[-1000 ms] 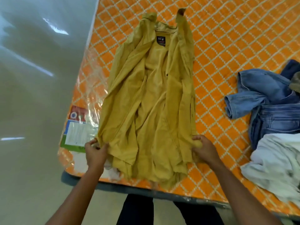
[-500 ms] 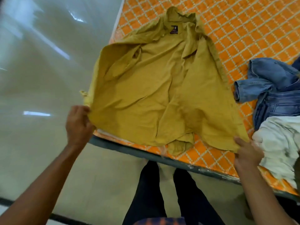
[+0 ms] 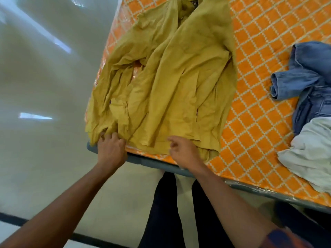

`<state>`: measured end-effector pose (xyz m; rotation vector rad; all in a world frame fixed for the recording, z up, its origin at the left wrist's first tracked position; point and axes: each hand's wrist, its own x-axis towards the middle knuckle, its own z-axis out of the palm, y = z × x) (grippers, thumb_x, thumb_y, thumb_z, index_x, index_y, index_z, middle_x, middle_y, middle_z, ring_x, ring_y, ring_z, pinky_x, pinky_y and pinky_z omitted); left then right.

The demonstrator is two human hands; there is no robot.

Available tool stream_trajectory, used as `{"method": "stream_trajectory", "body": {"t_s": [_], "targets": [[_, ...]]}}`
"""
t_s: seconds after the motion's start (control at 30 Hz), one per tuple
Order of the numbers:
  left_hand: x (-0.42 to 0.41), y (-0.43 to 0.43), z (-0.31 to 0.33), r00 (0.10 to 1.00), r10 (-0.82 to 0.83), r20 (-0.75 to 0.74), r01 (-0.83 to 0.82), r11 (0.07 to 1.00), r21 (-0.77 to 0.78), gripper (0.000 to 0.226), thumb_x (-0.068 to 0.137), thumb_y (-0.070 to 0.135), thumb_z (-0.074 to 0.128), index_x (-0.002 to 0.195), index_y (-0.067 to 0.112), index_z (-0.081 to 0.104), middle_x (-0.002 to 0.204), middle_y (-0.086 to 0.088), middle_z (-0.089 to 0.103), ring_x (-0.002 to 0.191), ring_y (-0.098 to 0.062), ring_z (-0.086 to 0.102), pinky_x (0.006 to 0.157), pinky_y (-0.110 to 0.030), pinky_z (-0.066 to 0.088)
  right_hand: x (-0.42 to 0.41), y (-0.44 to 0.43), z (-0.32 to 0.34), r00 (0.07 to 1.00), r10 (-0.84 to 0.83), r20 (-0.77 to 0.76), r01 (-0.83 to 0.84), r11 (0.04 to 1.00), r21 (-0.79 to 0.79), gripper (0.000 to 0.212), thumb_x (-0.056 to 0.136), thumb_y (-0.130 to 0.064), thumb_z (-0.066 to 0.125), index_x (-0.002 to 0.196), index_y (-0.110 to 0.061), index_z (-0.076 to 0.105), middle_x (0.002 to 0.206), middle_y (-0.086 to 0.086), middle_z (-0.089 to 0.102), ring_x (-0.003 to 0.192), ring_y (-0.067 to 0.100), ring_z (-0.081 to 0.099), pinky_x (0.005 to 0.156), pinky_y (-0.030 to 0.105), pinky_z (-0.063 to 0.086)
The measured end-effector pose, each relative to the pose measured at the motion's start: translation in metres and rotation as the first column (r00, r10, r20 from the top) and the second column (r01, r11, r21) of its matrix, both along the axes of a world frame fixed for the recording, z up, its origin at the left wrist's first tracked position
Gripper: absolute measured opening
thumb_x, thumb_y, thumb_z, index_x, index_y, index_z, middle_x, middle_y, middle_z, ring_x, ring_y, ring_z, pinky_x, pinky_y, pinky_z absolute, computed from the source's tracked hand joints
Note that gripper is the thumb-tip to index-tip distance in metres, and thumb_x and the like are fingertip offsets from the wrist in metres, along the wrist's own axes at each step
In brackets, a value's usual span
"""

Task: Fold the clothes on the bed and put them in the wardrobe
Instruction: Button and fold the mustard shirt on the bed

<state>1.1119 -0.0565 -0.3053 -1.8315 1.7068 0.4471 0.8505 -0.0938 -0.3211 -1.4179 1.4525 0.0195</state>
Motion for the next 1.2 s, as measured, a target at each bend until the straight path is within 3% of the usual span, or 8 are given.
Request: {"method": "stream_trajectory", "body": {"t_s": [0.17, 0.33, 0.7, 0.83, 0.9, 1.0, 1.07, 1.2], "targets": [[-0.062, -0.037, 0.002, 0.95, -0.111, -0.29, 0.049, 0.976, -0.213, 0.059, 0.078, 0.055, 0.066, 0.124, 0.02, 0.057, 0.12, -0.01, 0.055, 0.108, -0.034, 0.053, 0.084, -0.047, 0.049, -0.065, -0.002, -0.024, 0.907, -0.398, -0.139, 0.306, 0.848, -0.434, 0.054, 0.075, -0.014, 0.079, 0.126, -0.019, 0.063, 0.111, 0.004, 0.056, 0.106, 0.026, 0.056, 0.087, 0.039, 0.049], [-0.108, -0.059, -0.033, 0.942, -0.205, -0.267, 0.177, 0.976, -0.126, 0.091, 0.067, 0.059, 0.071, 0.147, 0.033, 0.037, 0.15, -0.01, 0.036, 0.13, -0.034, 0.038, 0.09, -0.049, 0.043, -0.078, -0.023, -0.04, 0.964, -0.208, -0.164, 0.17, 0.961, -0.217, 0.058, 0.079, -0.04, 0.077, 0.131, -0.024, 0.059, 0.115, 0.002, 0.063, 0.104, 0.021, 0.061, 0.077, 0.035, 0.05], [-0.151, -0.076, -0.011, 0.719, -0.608, -0.337, 0.479, 0.785, -0.393, 0.033, 0.075, 0.014, 0.038, 0.084, 0.019, 0.069, 0.072, -0.002, 0.063, 0.062, -0.03, 0.06, 0.049, -0.031, 0.037, -0.158, 0.028, 0.023, 0.895, -0.374, -0.245, 0.04, 0.614, -0.789, 0.055, 0.063, -0.013, 0.05, 0.109, -0.018, 0.078, 0.069, 0.003, 0.064, 0.054, 0.027, 0.058, 0.045, 0.027, 0.038], [-0.168, -0.035, 0.001, 0.859, -0.473, -0.196, 0.512, 0.814, 0.276, 0.022, 0.101, 0.022, 0.043, 0.109, 0.028, 0.063, 0.106, 0.006, 0.069, 0.097, -0.018, 0.068, 0.064, -0.027, 0.038, -0.161, 0.104, 0.046, 0.992, 0.084, -0.093, -0.094, 0.989, -0.113, 0.069, 0.077, -0.034, 0.05, 0.136, -0.07, 0.04, 0.068, -0.013, 0.058, 0.059, 0.011, 0.054, 0.057, 0.029, 0.05], [-0.16, -0.02, -0.002, 0.901, -0.428, -0.079, 0.411, 0.779, 0.473, 0.024, 0.096, 0.028, 0.051, 0.118, 0.029, 0.062, 0.116, 0.005, 0.066, 0.107, -0.021, 0.065, 0.082, -0.031, 0.047, -0.145, 0.109, 0.046, 0.958, 0.274, 0.081, -0.286, 0.909, 0.303, 0.074, 0.079, -0.056, 0.068, 0.138, -0.075, 0.027, 0.083, -0.019, 0.06, 0.075, 0.0, 0.053, 0.078, 0.029, 0.054], [-0.161, -0.029, 0.002, 0.915, -0.4, -0.046, 0.328, 0.674, 0.662, 0.046, 0.085, 0.033, 0.059, 0.13, 0.026, 0.057, 0.132, 0.0, 0.059, 0.125, -0.028, 0.057, 0.101, -0.045, 0.047, -0.132, 0.082, 0.027, 0.976, -0.217, 0.033, 0.211, 0.968, 0.135, 0.045, 0.077, -0.06, 0.076, 0.116, -0.05, 0.058, 0.077, -0.012, 0.065, 0.067, 0.003, 0.06, 0.067, 0.032, 0.053], [-0.171, -0.054, 0.006, 0.933, -0.337, -0.124, 0.324, 0.643, 0.693, 0.056, 0.084, 0.041, 0.059, 0.137, 0.024, 0.052, 0.141, -0.001, 0.053, 0.13, -0.028, 0.053, 0.105, -0.042, 0.045, -0.14, 0.044, 0.003, 0.791, -0.61, -0.047, 0.608, 0.792, -0.064, 0.025, 0.086, -0.033, 0.076, 0.107, -0.033, 0.062, 0.08, -0.008, 0.065, 0.069, 0.008, 0.062, 0.064, 0.031, 0.049], [-0.213, -0.115, -0.009, 0.833, 0.05, -0.551, 0.116, 0.958, 0.262, 0.073, 0.08, 0.062, 0.059, 0.143, 0.027, 0.047, 0.141, -0.004, 0.05, 0.131, -0.031, 0.049, 0.104, -0.045, 0.045, -0.165, -0.04, -0.033, 0.61, -0.761, -0.222, 0.771, 0.634, -0.055, 0.056, 0.083, -0.041, 0.078, 0.131, -0.023, 0.053, 0.111, 0.001, 0.064, 0.098, 0.023, 0.063, 0.079, 0.034, 0.049]]}}
